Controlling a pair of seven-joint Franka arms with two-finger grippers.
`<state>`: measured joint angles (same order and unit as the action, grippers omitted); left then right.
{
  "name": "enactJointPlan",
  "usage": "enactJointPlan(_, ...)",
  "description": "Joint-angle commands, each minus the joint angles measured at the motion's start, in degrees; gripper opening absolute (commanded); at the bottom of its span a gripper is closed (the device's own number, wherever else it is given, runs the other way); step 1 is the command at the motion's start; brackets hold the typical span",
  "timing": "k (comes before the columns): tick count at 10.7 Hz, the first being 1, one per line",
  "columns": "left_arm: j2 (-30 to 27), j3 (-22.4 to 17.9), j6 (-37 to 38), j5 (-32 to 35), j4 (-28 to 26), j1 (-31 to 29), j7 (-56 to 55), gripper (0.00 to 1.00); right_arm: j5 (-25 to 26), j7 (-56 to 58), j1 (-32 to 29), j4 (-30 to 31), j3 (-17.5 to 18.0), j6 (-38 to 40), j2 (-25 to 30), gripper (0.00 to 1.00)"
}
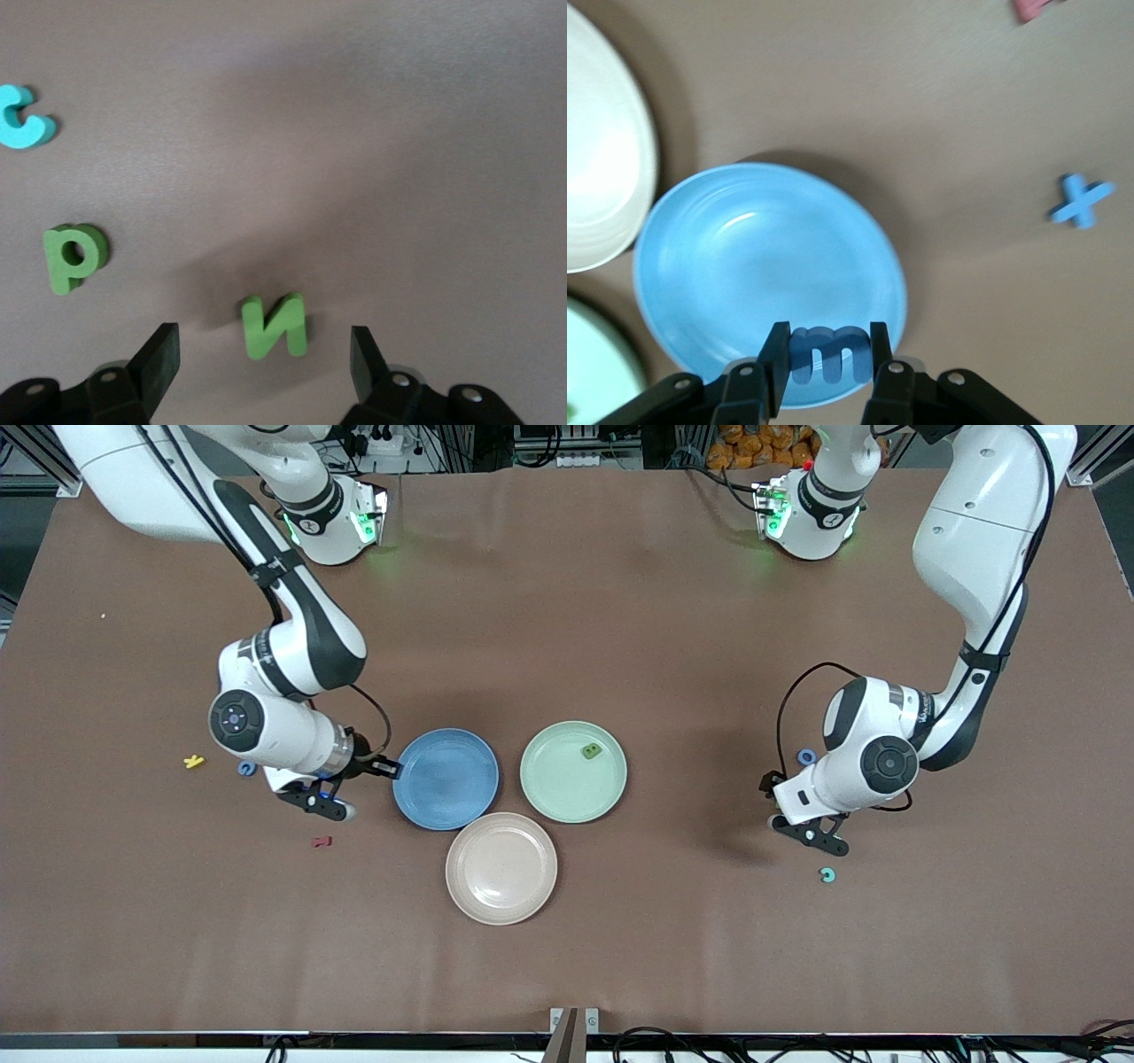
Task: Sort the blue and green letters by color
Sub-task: 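Open the right gripper over the blue plate while the left gripper grasps N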
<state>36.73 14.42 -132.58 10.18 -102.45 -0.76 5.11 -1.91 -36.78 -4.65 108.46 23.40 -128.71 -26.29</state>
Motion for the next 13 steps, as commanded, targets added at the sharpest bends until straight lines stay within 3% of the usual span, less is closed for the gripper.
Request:
enactJointPlan(1, 1.2, 0.7, -1.7, 1.0, 0.1, -1.6, 0.3, 0.81, -2.1, -4.8, 1.5, 0.2, -0.3, -3.6, -1.3, 0.86)
enactJointPlan(2, 1.2, 0.7, -1.7, 0.9, 0.1, -1.6, -0.3, 0.78, -2.1, -5.3, 1.5, 0.2, -0.3, -3.5, -1.3, 1.00)
enactJointPlan(5, 1.4, 0.7, -1.7, 0.7, 0.1, -1.4, -0.5, 0.74, -1.6, -3.7, -0.6, 1.0, -0.5, -3.0, -1.0, 1.00)
enactJointPlan(9, 2.0, 0.7, -1.8, 0.7, 0.3, -1.3, -0.5, 0.65, 0.5, 9.6, -5.9, 4.9, -0.7, -3.8, 0.3, 1.00)
enactJointPlan(11, 2.1, 0.7, -1.8, 0.7, 0.3, -1.2, -0.5, 0.52, 8.5, 9.9, -9.0, 8.0, -0.6, -7.4, 0.5, 1.00)
enactJointPlan(12, 2.2, 0.7, -1.9, 0.7, 0.4, -1.2, -0.5, 0.46, 8.6, 8.9, -10.6, 10.4, -0.7, -11.4, 0.6, 1.00)
enactJointPlan(13, 2.2, 0.7, -1.9, 0.7, 0.4, -1.2, -0.5, 0.28, 8.4, 6.3, -14.1, 12.1, -0.6, -14.7, 0.5, 1.00)
